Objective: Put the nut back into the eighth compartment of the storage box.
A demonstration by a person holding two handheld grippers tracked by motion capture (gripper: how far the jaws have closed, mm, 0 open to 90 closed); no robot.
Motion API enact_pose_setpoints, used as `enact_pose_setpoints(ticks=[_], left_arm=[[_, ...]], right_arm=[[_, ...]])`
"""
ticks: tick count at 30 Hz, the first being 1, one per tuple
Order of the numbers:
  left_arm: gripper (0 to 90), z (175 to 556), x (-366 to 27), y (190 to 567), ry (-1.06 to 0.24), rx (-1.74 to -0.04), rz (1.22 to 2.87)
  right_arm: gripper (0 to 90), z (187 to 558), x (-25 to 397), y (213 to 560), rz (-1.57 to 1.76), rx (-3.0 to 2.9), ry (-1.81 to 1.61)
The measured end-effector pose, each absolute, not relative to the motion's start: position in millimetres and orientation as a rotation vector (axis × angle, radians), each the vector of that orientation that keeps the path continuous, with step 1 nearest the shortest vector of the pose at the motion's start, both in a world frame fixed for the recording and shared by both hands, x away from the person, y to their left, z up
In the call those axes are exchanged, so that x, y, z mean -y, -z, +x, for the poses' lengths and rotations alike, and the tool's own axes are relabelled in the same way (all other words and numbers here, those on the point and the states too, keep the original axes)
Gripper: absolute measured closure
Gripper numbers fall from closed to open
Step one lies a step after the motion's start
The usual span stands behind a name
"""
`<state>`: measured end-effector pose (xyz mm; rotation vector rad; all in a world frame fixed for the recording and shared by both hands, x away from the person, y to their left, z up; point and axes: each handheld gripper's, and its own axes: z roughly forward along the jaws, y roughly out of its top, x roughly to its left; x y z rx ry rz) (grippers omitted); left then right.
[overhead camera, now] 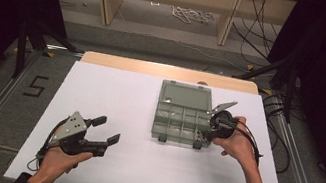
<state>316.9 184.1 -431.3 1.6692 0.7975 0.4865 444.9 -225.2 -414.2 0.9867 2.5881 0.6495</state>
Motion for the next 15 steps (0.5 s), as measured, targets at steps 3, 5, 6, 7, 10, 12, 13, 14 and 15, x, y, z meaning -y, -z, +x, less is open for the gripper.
enact_pose_setpoints(ticks=[3, 5, 6, 7, 10, 12, 13, 14, 15], left_arm=[[23.7, 316.5, -184.3, 431.4, -0.485, -0.803, 1.666], [23.6, 316.4, -184.5, 431.6, -0.483, -0.807, 1.665], [23.6, 316.3, -184.6, 431.8, -0.483, -0.807, 1.665], [23.6, 316.3, -184.8, 431.8, -0.484, -0.808, 1.666], [23.7, 316.2, -185.3, 431.9, -0.486, -0.808, 1.667], [23.6, 315.8, -185.8, 432.0, -0.487, -0.809, 1.667], [23.6, 315.4, -185.8, 432.0, -0.487, -0.818, 1.665], [23.6, 315.9, -185.8, 431.9, -0.488, -0.81, 1.667], [23.6, 315.6, -185.2, 431.8, -0.487, -0.814, 1.664]], right_arm=[[42.5, 446.3, 228.1, 412.7, 1.005, -2.543, -0.703], [38.3, 444.8, 228.6, 410.6, 1.079, -2.527, -0.739], [36.5, 446.1, 229.5, 411.1, 1.059, -2.502, -0.753], [34.3, 446.6, 230.2, 410.5, 1.059, -2.492, -0.773], [31.7, 446.8, 231.7, 408.5, 1.077, -2.466, -0.784], [30.7, 446.6, 231.8, 407.2, 1.105, -2.458, -0.8], [29.8, 447.6, 232.7, 408.2, 1.087, -2.448, -0.808], [29.1, 447.6, 231.9, 409.5, 1.101, -2.416, -0.825], [28.5, 447.2, 232.5, 409.0, 1.115, -2.417, -0.832]])
